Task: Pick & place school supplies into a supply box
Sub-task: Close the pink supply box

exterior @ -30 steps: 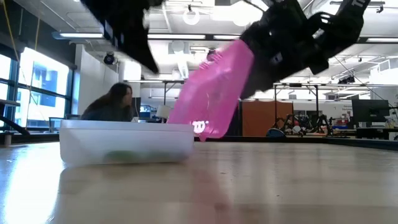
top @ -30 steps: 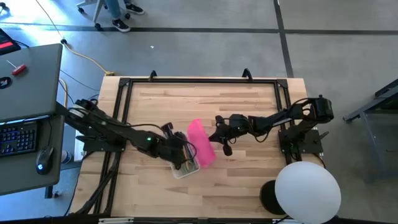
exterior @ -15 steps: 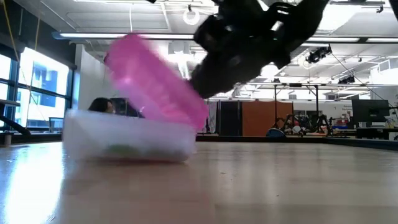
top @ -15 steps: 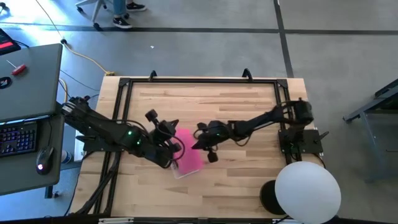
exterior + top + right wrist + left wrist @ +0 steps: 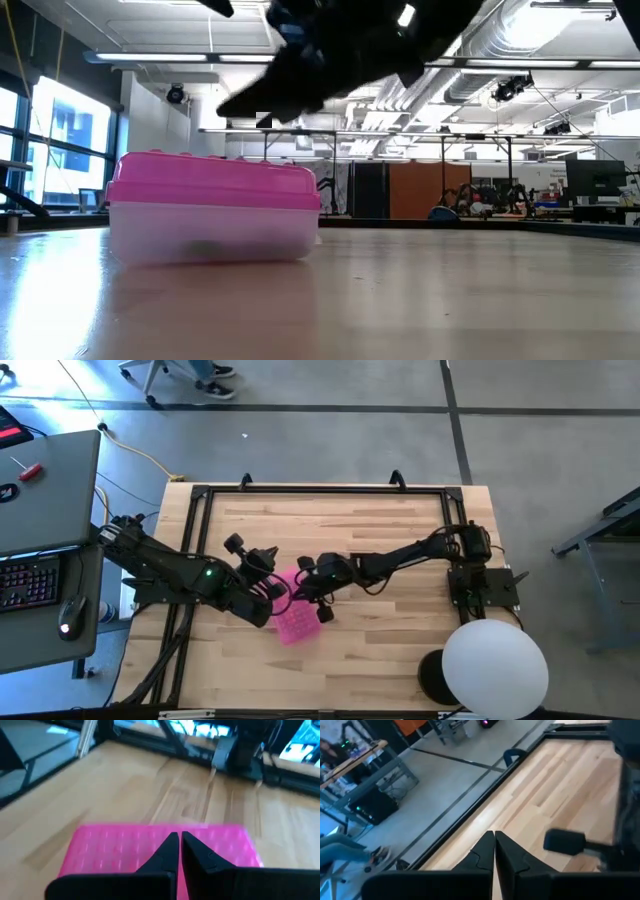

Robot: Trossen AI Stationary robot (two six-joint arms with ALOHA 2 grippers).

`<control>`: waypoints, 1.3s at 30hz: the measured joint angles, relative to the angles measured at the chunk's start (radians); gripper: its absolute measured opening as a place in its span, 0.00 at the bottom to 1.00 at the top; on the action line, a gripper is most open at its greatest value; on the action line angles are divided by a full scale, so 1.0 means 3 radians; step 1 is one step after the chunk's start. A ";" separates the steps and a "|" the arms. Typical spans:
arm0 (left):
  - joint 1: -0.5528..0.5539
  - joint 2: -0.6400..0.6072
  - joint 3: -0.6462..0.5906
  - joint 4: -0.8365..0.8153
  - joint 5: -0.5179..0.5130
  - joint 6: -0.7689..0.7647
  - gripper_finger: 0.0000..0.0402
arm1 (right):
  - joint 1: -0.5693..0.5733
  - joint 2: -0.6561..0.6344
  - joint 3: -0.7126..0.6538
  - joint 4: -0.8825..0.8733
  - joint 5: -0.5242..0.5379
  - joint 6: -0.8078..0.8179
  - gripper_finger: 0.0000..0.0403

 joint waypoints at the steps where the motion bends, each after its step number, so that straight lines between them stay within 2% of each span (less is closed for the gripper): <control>1: 0.0000 0.0000 0.0000 -0.0041 -0.0023 -0.0076 0.11 | 0.0001 0.0046 0.0064 -0.0034 -0.0001 -0.0005 0.00; 7: 0.0000 0.0000 0.0000 -0.0098 -0.0040 -0.0126 0.03 | 0.0068 0.0322 0.0383 -0.0286 -0.0045 -0.0180 0.00; 11: 0.0001 0.0001 0.0000 -0.0120 0.0025 -0.0139 0.06 | 0.0082 0.0487 0.0543 -0.0370 -0.0095 -0.0179 0.00; 15: 0.0004 0.0003 0.0000 -0.0145 0.0021 -0.0372 0.11 | 0.0078 0.0630 0.0599 -0.0441 -0.0107 -0.0177 0.00; 20: 0.0003 0.0003 -0.0001 -0.0204 0.0128 -0.0401 0.05 | 0.0078 0.0700 0.0618 -0.0744 -0.0107 -0.0178 0.00; 22: 0.0004 0.0003 -0.0001 -0.0214 0.0182 -0.0402 0.02 | 0.0080 0.0654 0.0608 -0.0860 -0.0154 -0.0197 0.00; 25: 0.0004 0.0003 -0.0001 -0.0255 0.0245 -0.0468 0.05 | 0.0078 0.0530 0.0601 -0.1081 -0.0219 -0.0293 0.00; 29: 0.0003 0.0003 -0.0001 -0.0645 0.0314 -0.0815 0.08 | 0.0078 0.0289 0.0588 -0.1630 -0.0213 -0.0568 0.00; 34: 0.0003 0.0014 -0.0003 -0.1100 0.0390 -0.1277 0.02 | 0.0075 -0.0009 0.0583 -0.2565 -0.0167 -0.1321 0.00; 37: 0.0001 0.0014 -0.0003 -0.1088 0.0429 -0.1322 0.04 | 0.0052 -0.0120 0.0582 -0.2998 -0.0180 -0.1712 0.00; 39: 0.0003 0.0014 -0.0003 -0.1072 0.0499 -0.1338 0.07 | 0.0052 -0.0192 0.0578 -0.3183 -0.0173 -0.1784 0.00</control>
